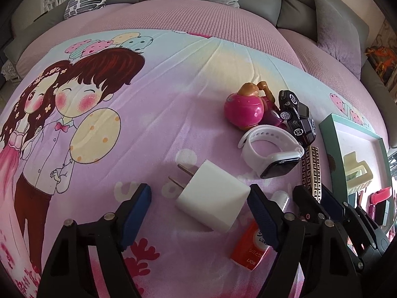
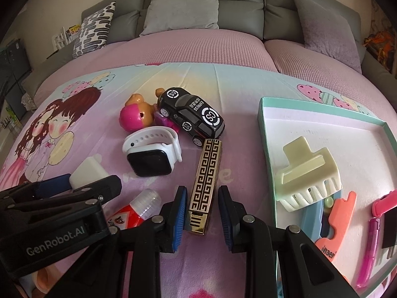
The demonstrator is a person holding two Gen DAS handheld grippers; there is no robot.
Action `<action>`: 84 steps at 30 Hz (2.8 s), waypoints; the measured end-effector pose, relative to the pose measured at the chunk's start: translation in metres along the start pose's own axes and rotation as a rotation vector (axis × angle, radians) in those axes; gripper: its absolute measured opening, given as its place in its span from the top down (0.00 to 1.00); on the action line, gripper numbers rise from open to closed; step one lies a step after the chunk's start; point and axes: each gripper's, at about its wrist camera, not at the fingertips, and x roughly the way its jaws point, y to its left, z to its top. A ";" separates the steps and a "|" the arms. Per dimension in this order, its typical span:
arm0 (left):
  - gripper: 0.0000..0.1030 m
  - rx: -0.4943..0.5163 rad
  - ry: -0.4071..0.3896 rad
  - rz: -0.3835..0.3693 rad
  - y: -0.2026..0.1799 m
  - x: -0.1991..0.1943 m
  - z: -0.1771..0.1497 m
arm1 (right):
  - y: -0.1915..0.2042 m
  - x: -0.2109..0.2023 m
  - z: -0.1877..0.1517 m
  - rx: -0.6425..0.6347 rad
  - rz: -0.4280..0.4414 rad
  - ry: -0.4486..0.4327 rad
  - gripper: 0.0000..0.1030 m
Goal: Organize rigid objects
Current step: 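Grasp the white charger plug with the left tool while the right tool grasps the gold patterned box, then carry the charger plug with the left tool while the right tool carries the gold box to the tray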
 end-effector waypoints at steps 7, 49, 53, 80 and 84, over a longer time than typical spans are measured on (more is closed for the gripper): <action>0.37 -0.013 -0.018 -0.005 0.005 0.001 0.003 | 0.000 0.001 0.000 -0.003 -0.005 -0.006 0.73; 0.38 0.040 -0.242 -0.140 -0.048 -0.077 0.019 | -0.150 -0.094 -0.005 0.355 -0.169 -0.198 0.84; 0.38 0.119 -0.243 -0.181 -0.081 -0.078 0.015 | -0.169 -0.104 -0.009 0.392 -0.183 -0.205 0.84; 0.38 0.453 -0.173 -0.251 -0.207 -0.045 -0.030 | -0.204 -0.118 -0.024 0.445 -0.174 -0.182 0.84; 0.38 0.467 -0.165 -0.245 -0.210 -0.042 -0.032 | -0.198 -0.113 -0.023 0.435 -0.125 -0.173 0.84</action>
